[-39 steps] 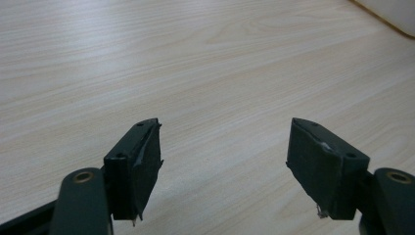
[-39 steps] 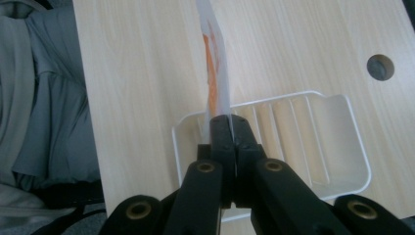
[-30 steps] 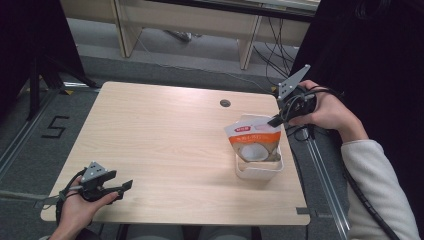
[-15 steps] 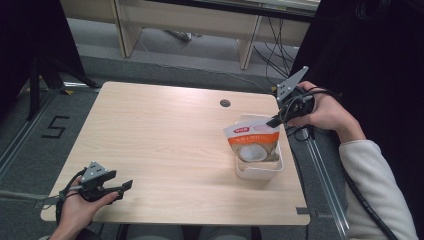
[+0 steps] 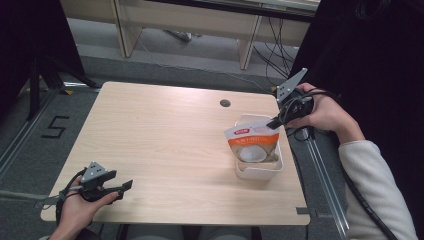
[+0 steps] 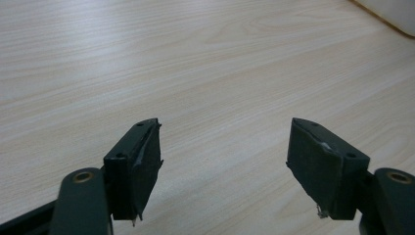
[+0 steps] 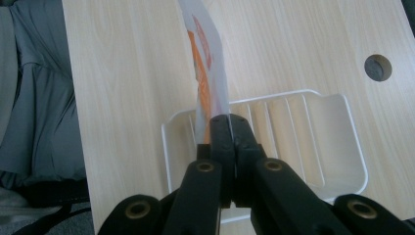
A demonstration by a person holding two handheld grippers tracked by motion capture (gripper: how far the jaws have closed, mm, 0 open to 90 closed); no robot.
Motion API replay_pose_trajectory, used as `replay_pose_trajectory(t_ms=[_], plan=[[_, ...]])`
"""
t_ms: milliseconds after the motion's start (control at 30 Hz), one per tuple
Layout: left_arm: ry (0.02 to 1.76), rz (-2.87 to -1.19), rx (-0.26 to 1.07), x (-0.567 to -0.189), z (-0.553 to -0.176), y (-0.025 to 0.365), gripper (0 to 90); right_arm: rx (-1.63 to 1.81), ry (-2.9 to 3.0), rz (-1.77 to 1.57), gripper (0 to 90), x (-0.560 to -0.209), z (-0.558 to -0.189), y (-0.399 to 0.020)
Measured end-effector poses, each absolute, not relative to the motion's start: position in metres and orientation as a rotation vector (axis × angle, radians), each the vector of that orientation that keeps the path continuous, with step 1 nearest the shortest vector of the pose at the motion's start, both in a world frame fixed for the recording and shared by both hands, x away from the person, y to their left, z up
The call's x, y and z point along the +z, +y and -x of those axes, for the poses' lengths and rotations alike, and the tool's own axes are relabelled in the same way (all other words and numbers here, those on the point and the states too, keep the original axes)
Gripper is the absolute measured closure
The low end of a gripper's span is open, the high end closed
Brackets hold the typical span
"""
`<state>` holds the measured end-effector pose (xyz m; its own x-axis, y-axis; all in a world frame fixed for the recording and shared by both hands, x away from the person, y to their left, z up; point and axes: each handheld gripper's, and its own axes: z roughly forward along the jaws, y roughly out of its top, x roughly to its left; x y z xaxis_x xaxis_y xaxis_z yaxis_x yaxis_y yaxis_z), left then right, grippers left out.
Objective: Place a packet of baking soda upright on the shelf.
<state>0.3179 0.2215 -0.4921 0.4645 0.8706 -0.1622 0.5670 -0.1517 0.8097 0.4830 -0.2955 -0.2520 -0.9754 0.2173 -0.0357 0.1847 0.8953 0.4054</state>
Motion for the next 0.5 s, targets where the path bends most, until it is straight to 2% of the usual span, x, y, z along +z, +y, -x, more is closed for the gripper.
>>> replay_pose_trajectory(t_ms=[500], plan=[[1.209,-1.844,0.437,-0.4921,-0.3180,0.2214,27.7,0.607,2.990,-0.347,90.0,-0.2531,-0.4826,-0.2997]])
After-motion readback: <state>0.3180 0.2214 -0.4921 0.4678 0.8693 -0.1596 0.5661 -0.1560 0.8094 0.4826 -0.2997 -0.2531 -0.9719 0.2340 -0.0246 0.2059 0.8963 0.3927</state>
